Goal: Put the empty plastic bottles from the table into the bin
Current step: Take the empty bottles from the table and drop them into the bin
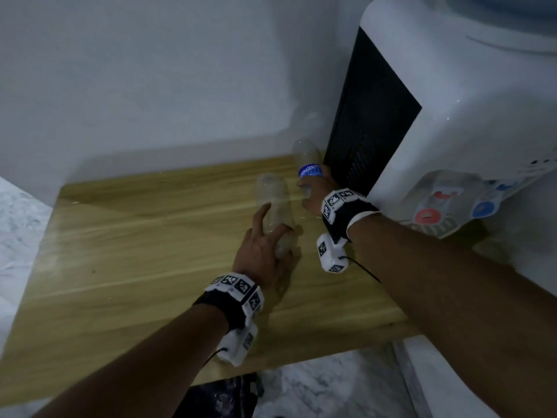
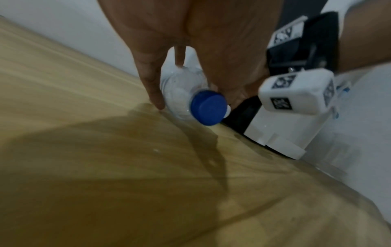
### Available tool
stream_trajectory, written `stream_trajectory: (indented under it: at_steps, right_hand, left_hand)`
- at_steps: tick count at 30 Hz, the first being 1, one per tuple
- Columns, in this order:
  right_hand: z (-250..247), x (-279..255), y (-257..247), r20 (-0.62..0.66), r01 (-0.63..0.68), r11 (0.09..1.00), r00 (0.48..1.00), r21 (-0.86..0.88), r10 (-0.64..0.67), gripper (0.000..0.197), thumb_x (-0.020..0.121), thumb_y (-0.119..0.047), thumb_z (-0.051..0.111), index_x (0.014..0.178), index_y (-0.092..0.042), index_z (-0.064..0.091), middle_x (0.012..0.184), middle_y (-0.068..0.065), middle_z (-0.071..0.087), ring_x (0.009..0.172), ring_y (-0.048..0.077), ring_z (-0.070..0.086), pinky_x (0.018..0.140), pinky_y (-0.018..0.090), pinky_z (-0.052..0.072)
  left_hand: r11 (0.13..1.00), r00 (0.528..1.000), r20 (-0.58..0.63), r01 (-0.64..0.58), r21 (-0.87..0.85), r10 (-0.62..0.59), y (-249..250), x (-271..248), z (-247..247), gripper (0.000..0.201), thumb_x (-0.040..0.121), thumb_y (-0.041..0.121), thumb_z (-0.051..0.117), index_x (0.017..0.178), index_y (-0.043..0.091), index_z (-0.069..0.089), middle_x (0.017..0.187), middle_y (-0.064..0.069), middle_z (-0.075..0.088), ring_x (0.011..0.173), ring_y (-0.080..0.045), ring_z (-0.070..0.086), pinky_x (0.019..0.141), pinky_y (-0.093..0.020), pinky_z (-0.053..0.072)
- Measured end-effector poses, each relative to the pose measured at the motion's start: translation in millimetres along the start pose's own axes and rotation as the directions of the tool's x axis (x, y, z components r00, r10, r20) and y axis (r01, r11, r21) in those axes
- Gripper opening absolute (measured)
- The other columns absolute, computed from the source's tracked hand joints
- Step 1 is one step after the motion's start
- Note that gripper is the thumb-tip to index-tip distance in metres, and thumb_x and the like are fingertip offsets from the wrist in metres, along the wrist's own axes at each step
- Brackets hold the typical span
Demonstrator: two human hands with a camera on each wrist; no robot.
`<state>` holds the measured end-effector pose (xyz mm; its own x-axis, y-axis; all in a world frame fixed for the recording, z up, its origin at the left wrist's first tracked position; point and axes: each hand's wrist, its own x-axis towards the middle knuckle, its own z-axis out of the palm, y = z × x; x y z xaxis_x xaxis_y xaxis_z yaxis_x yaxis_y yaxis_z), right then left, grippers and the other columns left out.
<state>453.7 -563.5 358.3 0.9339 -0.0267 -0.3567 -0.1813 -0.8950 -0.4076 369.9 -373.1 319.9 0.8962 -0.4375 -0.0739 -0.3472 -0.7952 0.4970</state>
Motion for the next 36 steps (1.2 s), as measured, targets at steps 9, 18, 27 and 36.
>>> stream_trajectory:
  at_steps: [9, 18, 27, 36]
  right_hand:
    - [62, -74, -18, -0.268, 0.000, 0.982, 0.962, 0.189, 0.052, 0.052, 0.079, -0.036, 0.062, 0.129, -0.038, 0.053, 0.151, 0.007, 0.031, 0.129, 0.031, 0.046, 0.103, 0.031, 0.041]
    - [140, -240, -75, -0.427, 0.232, 0.889, 0.903, 0.395, -0.046, 0.045, 0.086, -0.015, 0.059, 0.127, -0.031, 0.061, 0.141, 0.007, 0.047, 0.121, 0.022, 0.054, 0.080, -0.006, 0.032]
    - [233, -417, -127, -0.316, 0.304, 0.827, 0.935, 0.473, -0.163, 0.046, 0.086, -0.025, 0.052, 0.129, -0.040, 0.056, 0.143, -0.009, 0.045, 0.111, -0.011, 0.053, 0.083, 0.001, 0.041]
    - [350, -485, -107, -0.013, 0.127, 0.797, 0.989, 0.591, -0.148, 0.045, 0.087, -0.022, 0.054, 0.126, -0.045, 0.057, 0.136, -0.012, 0.049, 0.109, 0.009, 0.063, 0.086, 0.023, 0.053]
  left_hand:
    - [0.983, 0.995, -0.062, 0.070, -0.168, -0.082, -50, -73, -33, 0.039, 0.081, 0.034, 0.070, 0.118, 0.037, 0.061, 0.165, 0.002, 0.012, 0.094, -0.036, 0.070, 0.075, -0.041, 0.059]
    - [0.893, 0.973, -0.192, 0.029, -0.448, -0.128, -91, -228, -57, 0.033, 0.084, 0.039, 0.072, 0.113, 0.048, 0.063, 0.158, 0.009, 0.029, 0.124, -0.021, 0.061, 0.074, -0.024, 0.061]
    - [0.856, 0.993, -0.102, -0.008, -0.516, -0.053, -122, -423, -78, 0.033, 0.088, 0.032, 0.071, 0.120, 0.038, 0.065, 0.155, 0.020, 0.033, 0.126, -0.006, 0.059, 0.081, -0.035, 0.062]
    - [0.803, 0.982, 0.105, 0.191, -0.565, -0.160, -169, -564, 3, 0.030, 0.089, 0.043, 0.066, 0.119, 0.041, 0.066, 0.153, 0.028, 0.030, 0.132, 0.010, 0.046, 0.086, -0.018, 0.056]
